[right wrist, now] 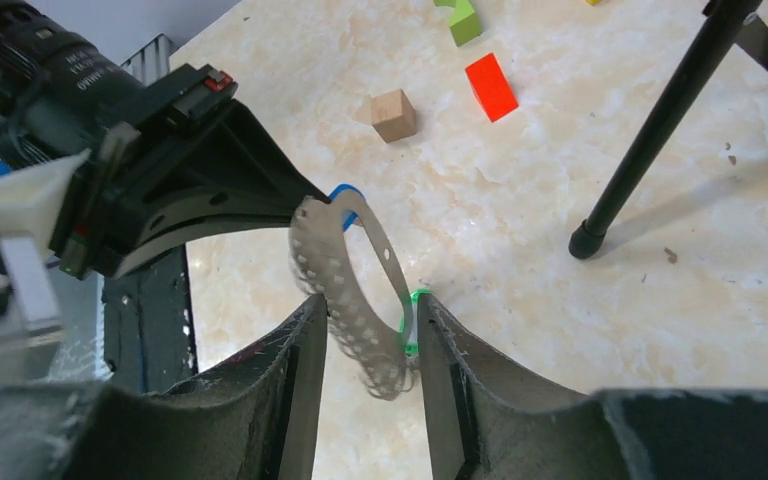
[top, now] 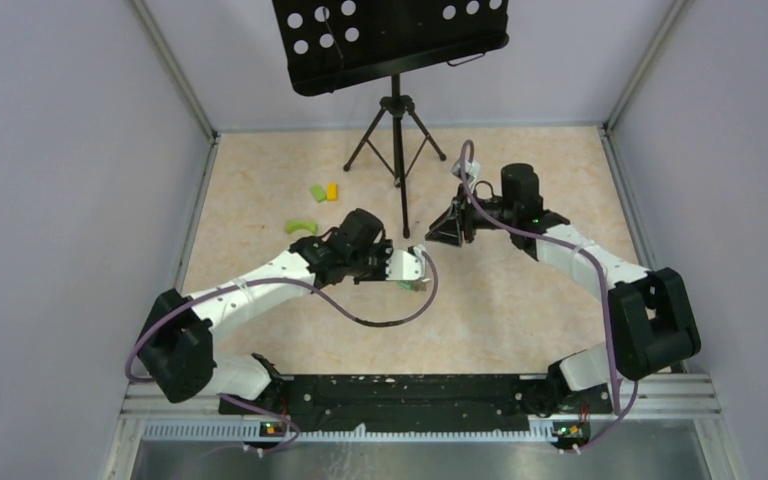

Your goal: Put the keys on the keyring

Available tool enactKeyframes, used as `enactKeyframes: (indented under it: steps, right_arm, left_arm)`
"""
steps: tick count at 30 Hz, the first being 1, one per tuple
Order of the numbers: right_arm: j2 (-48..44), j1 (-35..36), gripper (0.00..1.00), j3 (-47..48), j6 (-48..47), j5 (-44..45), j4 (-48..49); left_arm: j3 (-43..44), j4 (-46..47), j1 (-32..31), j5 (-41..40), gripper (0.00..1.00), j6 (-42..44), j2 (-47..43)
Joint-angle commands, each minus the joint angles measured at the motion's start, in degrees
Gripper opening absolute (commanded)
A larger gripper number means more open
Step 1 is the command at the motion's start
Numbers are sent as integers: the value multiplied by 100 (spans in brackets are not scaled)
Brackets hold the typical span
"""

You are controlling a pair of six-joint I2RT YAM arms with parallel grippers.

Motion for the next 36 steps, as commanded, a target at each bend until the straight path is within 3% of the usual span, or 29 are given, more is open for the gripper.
enactKeyframes:
  steps: [1, 12, 17, 27, 30, 36]
  right_arm:
    - [13, -127, 38, 317, -160, 52, 38]
    - [58, -249, 38, 326, -220, 92, -25]
    - [94, -252, 38, 351, -213, 87, -57]
    - [2, -346, 38, 310, -389, 72, -86]
    - [-14, -372, 38, 305, -395, 69, -95]
    - [-226, -510, 43, 314, -426, 248, -166]
  left_arm:
    - [-38, -1013, -5, -265, 0, 5, 157]
    - [-350, -1746, -5, -204, 0, -411, 472]
    - [-350, -1756, -5, -269, 12, -429, 691]
    - [-429, -1817, -5, -480, 22, -455, 1140]
    - [-414, -1813, -5, -596, 29, -465, 992]
    - [-307, -1581, 233, -642, 51, -449, 435]
